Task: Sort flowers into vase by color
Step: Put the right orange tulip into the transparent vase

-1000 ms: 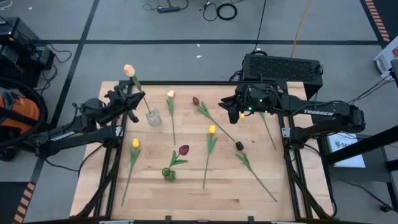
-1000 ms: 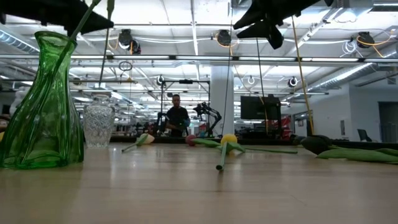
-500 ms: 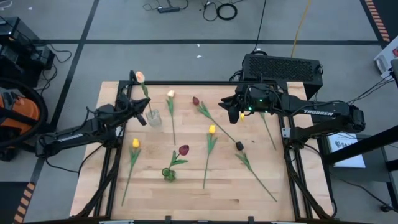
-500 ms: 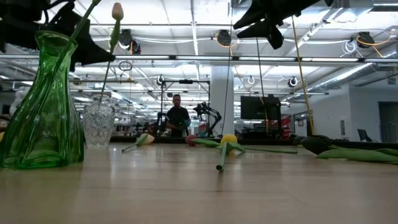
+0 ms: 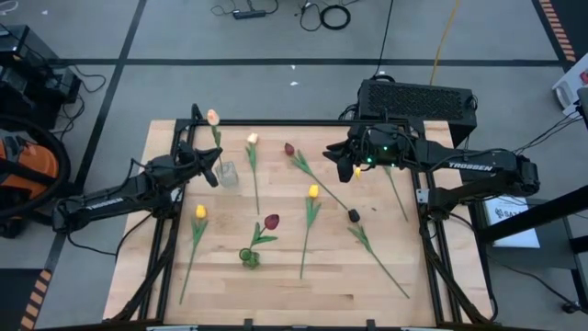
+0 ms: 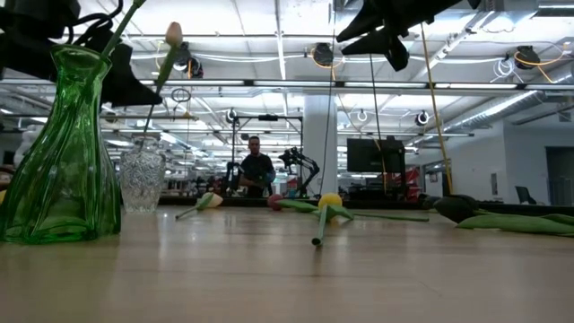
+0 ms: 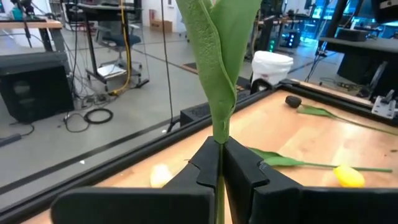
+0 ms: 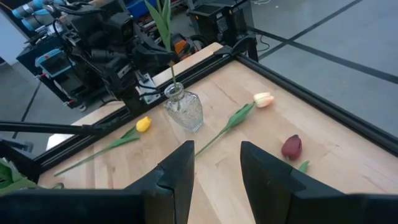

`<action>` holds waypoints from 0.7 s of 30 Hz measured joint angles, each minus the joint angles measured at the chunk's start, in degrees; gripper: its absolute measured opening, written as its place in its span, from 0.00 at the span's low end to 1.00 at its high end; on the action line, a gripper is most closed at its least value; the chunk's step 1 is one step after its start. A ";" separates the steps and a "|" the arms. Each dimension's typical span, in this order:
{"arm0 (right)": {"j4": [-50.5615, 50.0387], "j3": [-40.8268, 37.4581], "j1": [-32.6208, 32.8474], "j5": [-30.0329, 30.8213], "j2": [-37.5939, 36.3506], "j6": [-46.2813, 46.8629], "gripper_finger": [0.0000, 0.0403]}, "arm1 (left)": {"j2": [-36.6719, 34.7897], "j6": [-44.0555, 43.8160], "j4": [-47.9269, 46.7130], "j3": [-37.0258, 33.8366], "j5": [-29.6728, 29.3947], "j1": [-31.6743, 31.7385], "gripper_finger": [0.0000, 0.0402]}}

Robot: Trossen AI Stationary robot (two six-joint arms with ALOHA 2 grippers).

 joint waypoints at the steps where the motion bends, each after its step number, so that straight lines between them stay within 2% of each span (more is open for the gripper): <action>1: 0.01 0.00 0.00 0.07 0.02 -0.02 0.31 | 0.00 0.00 0.11 0.00 0.02 0.00 0.04; 12: 2.96 0.00 -0.25 0.26 0.02 -1.27 0.31 | 0.00 0.04 0.03 0.00 0.43 0.00 0.07; 21: 2.94 0.00 -0.26 0.28 0.02 -1.27 0.31 | 0.00 0.04 0.05 0.00 3.21 0.00 0.31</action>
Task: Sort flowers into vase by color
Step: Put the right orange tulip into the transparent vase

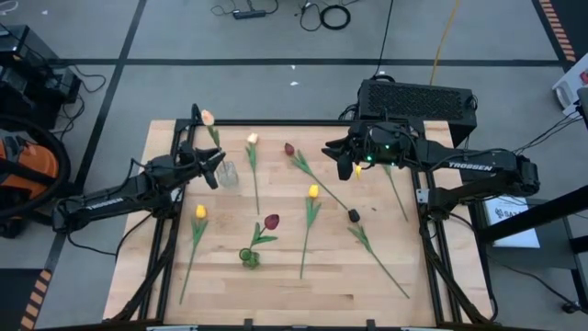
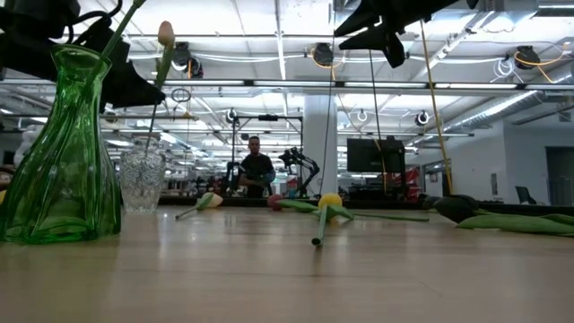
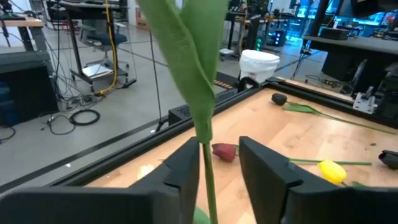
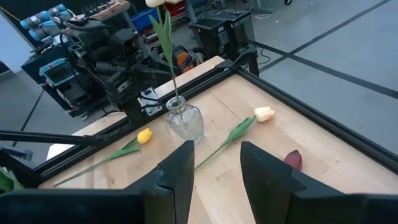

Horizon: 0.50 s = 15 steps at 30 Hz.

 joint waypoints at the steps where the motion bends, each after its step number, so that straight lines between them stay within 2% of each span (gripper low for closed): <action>1: 0.00 0.00 0.00 -0.02 0.00 0.02 0.31 | 0.00 0.00 0.00 0.00 0.00 0.00 0.33; 5: 0.00 0.00 0.00 -0.02 0.00 0.00 0.31 | 0.00 -0.07 0.02 0.00 0.11 0.00 0.36; 15: -0.02 0.00 0.00 -0.04 0.00 0.00 0.31 | 0.01 0.01 -2.38 0.00 1.16 0.01 0.36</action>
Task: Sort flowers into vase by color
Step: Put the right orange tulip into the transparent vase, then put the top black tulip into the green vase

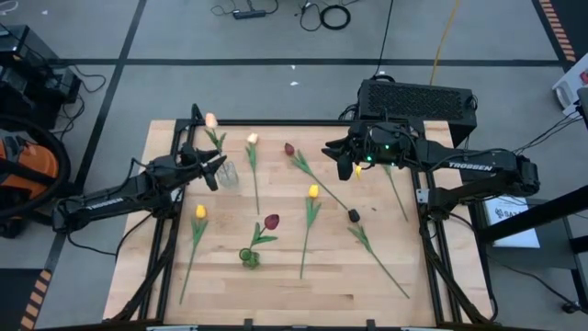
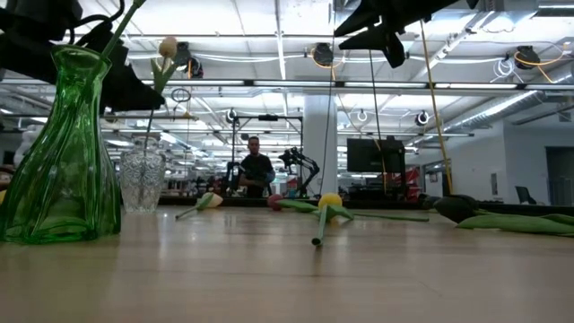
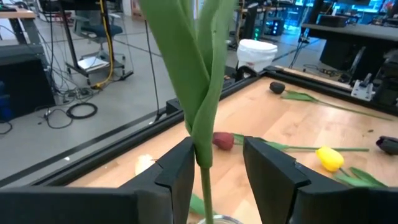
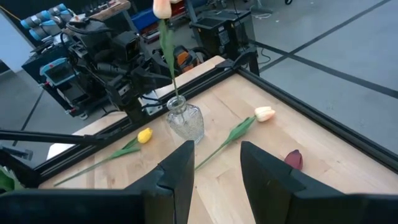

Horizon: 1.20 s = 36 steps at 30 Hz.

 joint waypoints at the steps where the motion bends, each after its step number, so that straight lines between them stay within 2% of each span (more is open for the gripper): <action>1: 0.00 0.00 0.00 0.00 0.00 0.00 0.31 | -0.01 -0.01 -0.05 0.00 0.00 -0.01 0.36; 12: -0.01 0.00 0.00 0.00 0.00 0.00 0.31 | 0.01 -0.03 -3.52 0.67 -1.07 -0.01 0.36; 21: -0.02 0.00 0.00 -0.01 0.00 0.00 0.31 | 0.01 -0.10 -16.18 7.50 -2.78 0.00 0.36; 25: -0.04 0.00 0.00 0.18 0.00 0.32 0.31 | 0.00 -0.10 -15.96 9.71 0.60 0.01 0.36; 28: -1.60 0.00 -0.03 3.64 0.00 1.91 0.31 | 0.01 -0.08 -15.16 11.38 2.36 -0.01 0.36; 32: -7.99 0.00 -1.14 8.40 0.01 5.17 0.29 | 0.01 -0.10 -12.39 12.79 4.24 0.01 0.36; 36: -16.83 0.00 -2.93 8.68 0.04 10.81 0.26 | 0.01 -0.10 -8.60 13.55 8.61 -0.01 0.36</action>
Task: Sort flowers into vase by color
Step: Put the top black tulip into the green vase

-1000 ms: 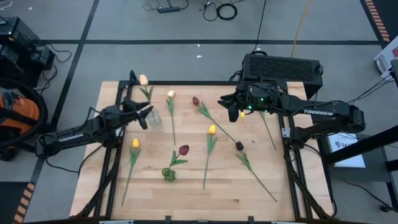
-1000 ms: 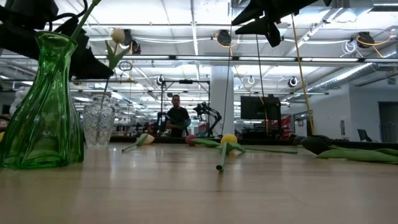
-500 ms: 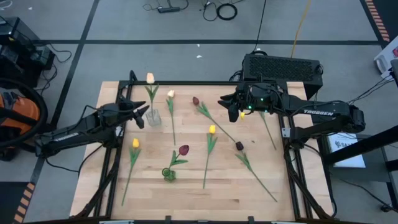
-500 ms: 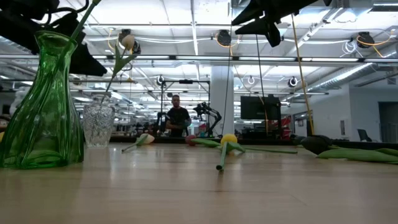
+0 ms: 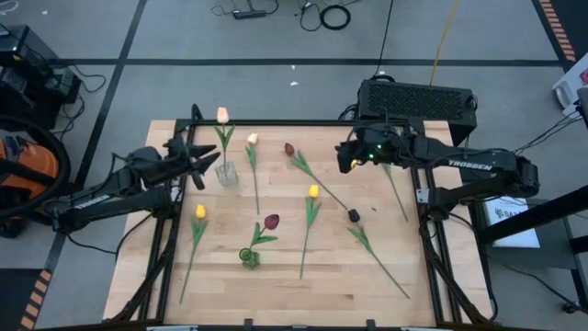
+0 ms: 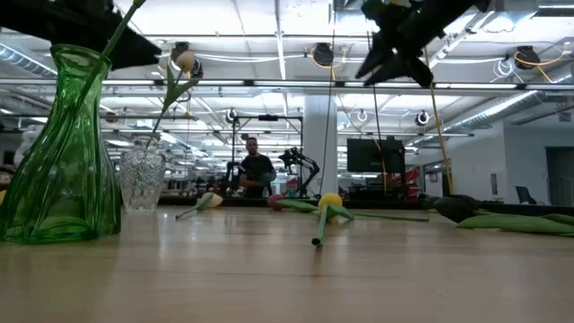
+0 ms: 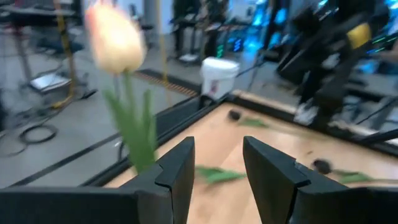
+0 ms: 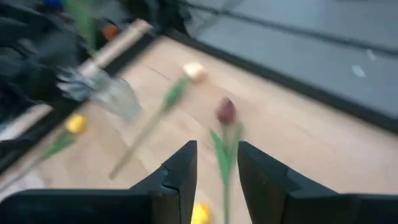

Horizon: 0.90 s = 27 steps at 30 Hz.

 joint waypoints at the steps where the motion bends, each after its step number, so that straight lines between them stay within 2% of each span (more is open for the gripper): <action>1: -2.26 0.00 -0.50 0.00 0.00 1.21 0.25 | 0.00 -0.01 0.82 0.13 0.86 0.00 0.36; 7: -8.53 0.00 -3.71 -0.09 0.00 4.16 0.22 | 0.17 -2.33 3.00 0.28 5.60 -0.04 0.36; 15: -12.77 0.02 -12.89 -0.20 1.37 4.21 0.22 | 2.17 -4.50 3.26 0.28 5.77 -0.04 0.36; 27: -29.03 0.02 -22.92 -5.82 12.01 -2.11 0.24 | 4.68 -4.44 3.39 0.28 5.71 -0.04 0.36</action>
